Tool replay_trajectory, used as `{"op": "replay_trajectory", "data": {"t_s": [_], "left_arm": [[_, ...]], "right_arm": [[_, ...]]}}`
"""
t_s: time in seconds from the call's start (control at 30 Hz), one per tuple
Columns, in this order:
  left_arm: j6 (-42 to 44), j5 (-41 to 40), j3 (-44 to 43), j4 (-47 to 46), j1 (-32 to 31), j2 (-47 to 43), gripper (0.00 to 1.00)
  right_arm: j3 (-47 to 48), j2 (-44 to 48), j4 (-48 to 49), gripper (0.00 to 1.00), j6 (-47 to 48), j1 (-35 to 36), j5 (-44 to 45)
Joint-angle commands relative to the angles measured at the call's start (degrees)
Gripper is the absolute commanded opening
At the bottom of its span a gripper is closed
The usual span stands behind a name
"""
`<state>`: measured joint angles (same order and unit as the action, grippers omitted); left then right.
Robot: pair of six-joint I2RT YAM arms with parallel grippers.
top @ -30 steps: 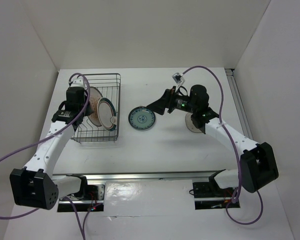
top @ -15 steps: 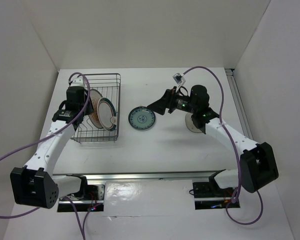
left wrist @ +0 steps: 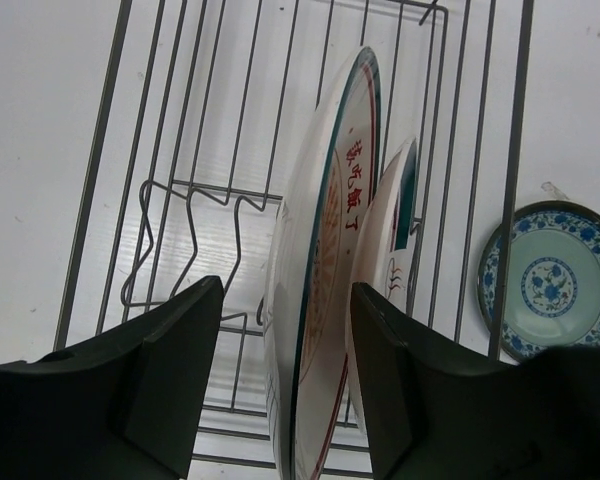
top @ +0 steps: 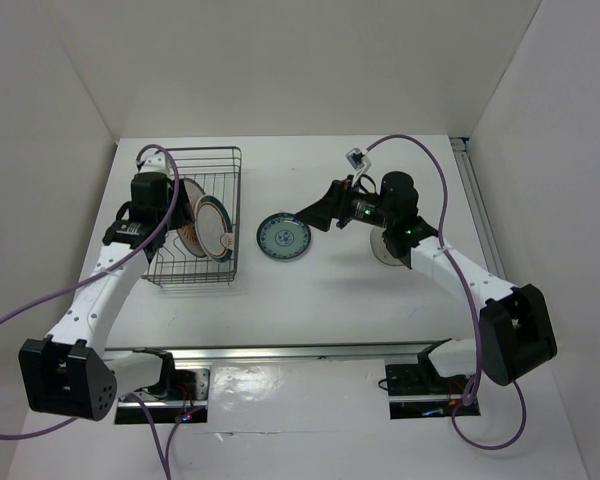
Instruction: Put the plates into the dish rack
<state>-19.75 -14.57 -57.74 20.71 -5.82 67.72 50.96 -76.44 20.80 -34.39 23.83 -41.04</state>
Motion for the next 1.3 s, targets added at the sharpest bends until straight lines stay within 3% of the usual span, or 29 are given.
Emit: {"op": "replay_trajectory", "data": {"t_s": [0.0,0.83,1.27], "left_arm": [[-0.2,1.91,-0.27,-3.48,-0.06,-2.42,0.67],[0.41,9.02,1.4,-6.38,-0.06,-5.15,0.67],[-0.12,5.61,0.52,-4.71,-0.06,-3.65,0.67]], "right_arm": [[-0.42,1.74,3.37,1.0,0.64,-0.28,-0.18],[-0.95,1.74,3.37,1.0,0.11,-0.28,-0.18],[-0.95,1.21,3.9,1.0,0.11,-0.28,-0.71]]}}
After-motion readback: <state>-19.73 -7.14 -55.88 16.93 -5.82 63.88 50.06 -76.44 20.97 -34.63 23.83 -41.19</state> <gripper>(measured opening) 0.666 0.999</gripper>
